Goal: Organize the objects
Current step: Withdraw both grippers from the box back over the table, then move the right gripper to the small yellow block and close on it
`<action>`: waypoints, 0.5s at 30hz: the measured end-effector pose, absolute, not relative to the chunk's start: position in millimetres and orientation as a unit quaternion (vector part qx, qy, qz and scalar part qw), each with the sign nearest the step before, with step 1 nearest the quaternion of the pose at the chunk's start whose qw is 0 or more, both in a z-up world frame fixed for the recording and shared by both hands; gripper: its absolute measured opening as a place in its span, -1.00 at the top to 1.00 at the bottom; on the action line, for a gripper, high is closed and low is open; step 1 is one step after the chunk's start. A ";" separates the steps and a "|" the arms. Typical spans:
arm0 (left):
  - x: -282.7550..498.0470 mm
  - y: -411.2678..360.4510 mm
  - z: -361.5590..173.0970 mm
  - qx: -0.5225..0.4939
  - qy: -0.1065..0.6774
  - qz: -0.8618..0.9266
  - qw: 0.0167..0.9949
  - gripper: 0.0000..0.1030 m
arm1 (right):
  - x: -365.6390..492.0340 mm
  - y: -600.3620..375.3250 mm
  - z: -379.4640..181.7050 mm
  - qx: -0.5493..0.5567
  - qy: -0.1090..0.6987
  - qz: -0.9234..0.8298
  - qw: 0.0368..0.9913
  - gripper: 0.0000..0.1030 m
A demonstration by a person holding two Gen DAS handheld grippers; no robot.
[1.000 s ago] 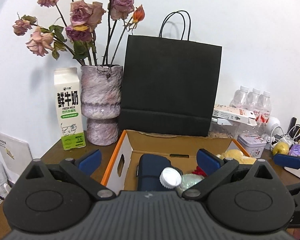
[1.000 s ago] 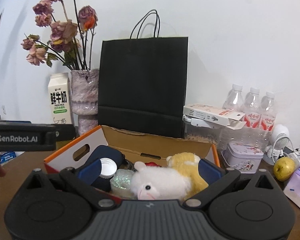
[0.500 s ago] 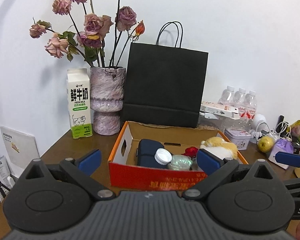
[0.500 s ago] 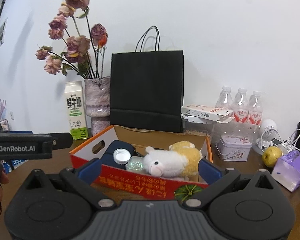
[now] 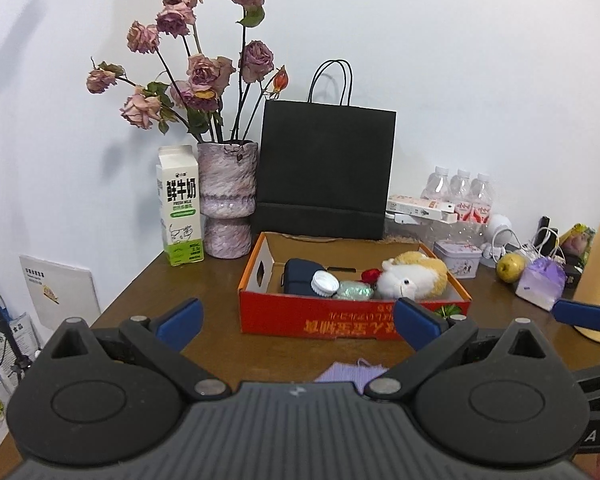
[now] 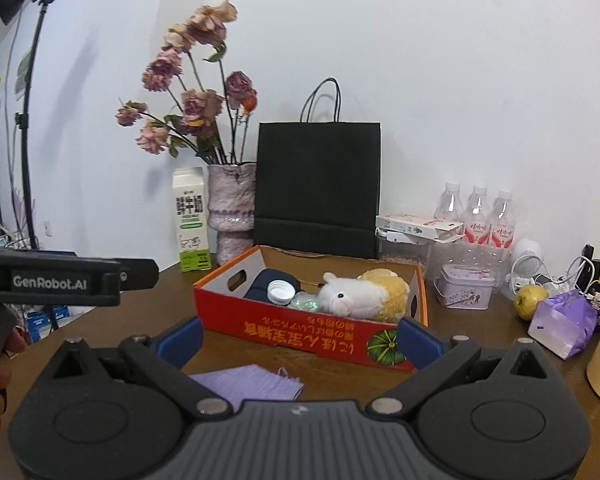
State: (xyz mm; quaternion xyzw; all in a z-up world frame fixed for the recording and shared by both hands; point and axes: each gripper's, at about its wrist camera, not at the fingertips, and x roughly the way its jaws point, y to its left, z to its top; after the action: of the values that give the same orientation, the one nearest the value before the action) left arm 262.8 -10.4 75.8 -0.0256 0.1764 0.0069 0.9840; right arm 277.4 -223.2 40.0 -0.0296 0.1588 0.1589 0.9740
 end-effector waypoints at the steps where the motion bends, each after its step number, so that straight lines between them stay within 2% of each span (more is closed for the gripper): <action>1: 255.9 -10.0 75.7 -0.026 0.178 0.007 0.984 -1.00 | 270.7 -223.4 40.4 -0.031 0.158 0.160 0.974 -1.00; 15: 173.6 0.8 59.0 -0.028 0.206 0.010 0.978 -1.00 | 175.6 -223.8 31.0 -0.051 0.159 0.175 0.970 -1.00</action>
State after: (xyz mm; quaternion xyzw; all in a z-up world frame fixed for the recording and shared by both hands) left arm 173.6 0.8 59.0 -0.0284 0.2056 0.0099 0.9782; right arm 175.6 -223.8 31.0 -0.0509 0.1593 0.1751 0.9702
